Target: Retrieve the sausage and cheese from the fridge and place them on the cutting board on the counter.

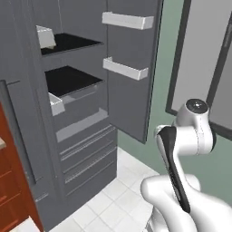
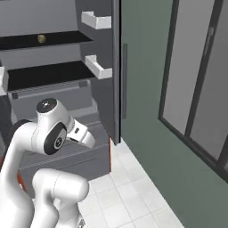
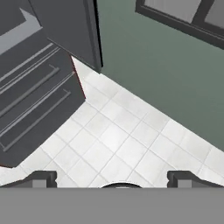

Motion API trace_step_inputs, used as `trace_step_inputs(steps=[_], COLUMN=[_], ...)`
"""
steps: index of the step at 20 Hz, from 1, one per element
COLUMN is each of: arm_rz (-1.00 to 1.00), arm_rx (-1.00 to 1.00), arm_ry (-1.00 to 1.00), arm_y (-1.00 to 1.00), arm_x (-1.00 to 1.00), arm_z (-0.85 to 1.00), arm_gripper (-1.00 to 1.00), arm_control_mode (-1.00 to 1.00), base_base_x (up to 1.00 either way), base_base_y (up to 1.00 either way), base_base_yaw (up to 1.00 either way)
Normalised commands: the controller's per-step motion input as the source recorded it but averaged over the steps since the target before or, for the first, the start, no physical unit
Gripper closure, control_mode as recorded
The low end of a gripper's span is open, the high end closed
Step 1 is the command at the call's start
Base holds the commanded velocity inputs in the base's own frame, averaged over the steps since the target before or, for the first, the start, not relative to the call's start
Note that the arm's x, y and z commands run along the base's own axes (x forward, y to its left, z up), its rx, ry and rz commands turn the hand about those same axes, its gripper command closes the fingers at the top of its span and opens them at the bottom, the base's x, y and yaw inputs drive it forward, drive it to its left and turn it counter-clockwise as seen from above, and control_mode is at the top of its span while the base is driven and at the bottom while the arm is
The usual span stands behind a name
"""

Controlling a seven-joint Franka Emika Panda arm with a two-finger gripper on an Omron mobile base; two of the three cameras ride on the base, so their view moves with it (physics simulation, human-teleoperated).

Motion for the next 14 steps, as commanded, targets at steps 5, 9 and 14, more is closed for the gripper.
trace_step_inputs(steps=[5, 9, 14], arm_rz=[0.0, 0.0, 0.0], arm_rx=[0.0, 0.0, 0.0], arm_ry=[0.0, 0.0, 0.0], arm_y=[0.0, 0.0, 0.0], arm_x=[0.0, 0.0, 0.0], arm_z=[0.0, 0.0, 0.0], arm_gripper=[-1.0, -1.0, -1.0], arm_control_mode=[1.0, 1.0, 1.0], base_base_x=[0.4, 0.31, 0.36], base_base_y=[-0.33, -0.1, -0.17], base_base_yaw=[0.32, 0.65, 0.54])
